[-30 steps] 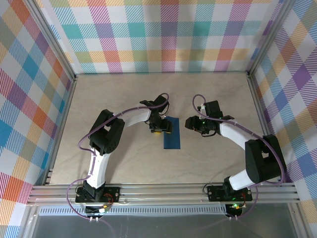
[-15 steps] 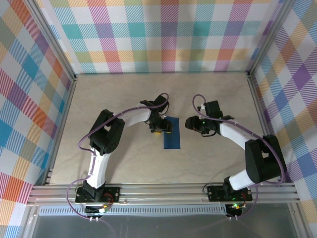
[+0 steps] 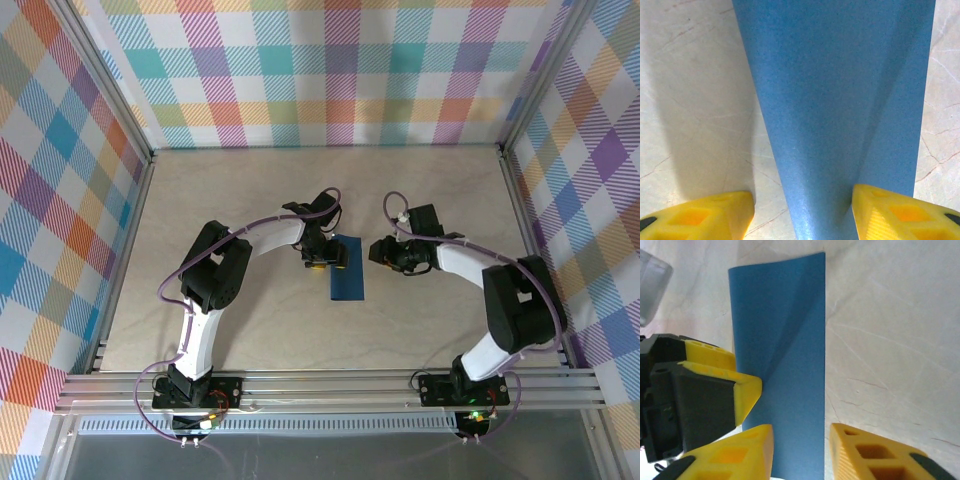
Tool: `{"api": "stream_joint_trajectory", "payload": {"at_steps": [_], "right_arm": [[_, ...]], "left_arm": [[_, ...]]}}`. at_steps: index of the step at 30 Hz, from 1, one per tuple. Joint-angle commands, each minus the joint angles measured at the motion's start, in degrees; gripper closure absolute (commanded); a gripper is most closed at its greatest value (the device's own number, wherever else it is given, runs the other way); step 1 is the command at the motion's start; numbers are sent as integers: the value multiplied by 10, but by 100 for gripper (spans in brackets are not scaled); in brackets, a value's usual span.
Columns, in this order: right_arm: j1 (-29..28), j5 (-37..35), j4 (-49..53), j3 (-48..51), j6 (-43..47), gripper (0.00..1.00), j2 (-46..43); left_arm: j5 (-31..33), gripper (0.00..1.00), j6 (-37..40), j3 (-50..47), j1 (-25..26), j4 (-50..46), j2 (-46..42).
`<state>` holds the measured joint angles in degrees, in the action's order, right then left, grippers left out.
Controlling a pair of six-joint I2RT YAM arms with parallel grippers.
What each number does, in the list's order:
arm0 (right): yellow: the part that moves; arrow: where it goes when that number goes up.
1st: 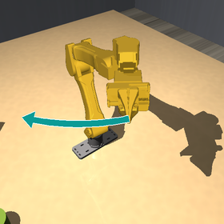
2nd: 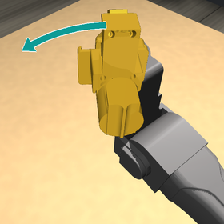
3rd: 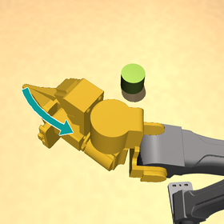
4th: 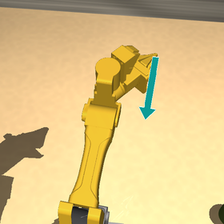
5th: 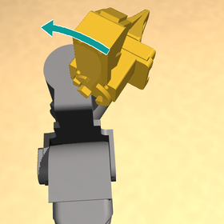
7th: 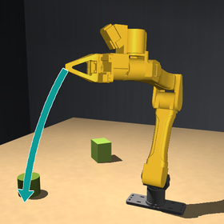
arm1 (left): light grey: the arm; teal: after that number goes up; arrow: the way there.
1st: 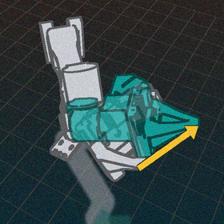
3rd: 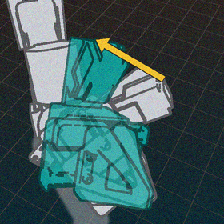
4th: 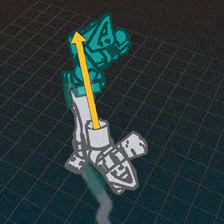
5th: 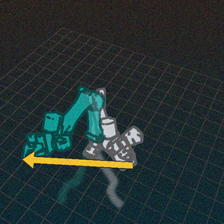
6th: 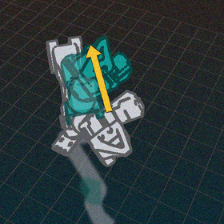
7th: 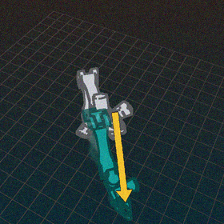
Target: Fold a paper plane with a square sheet of paper (fold left side to right side)
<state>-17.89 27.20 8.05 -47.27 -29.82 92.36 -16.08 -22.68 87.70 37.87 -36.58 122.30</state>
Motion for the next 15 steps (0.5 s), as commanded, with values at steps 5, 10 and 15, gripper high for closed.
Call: {"api": "stream_joint_trajectory", "payload": {"at_steps": [5, 10, 15], "right_arm": [[-25, 67, -48, -39, -21, 87, 74], [-31, 73, -54, -49, -21, 97, 107], [-34, 59, -39, -48, -18, 100, 131]], "left_arm": [[-15, 42, 8, -32, 28, 35, 90], [-14, 42, 8, -32, 28, 35, 90], [-13, 42, 8, -32, 28, 35, 88]]}}
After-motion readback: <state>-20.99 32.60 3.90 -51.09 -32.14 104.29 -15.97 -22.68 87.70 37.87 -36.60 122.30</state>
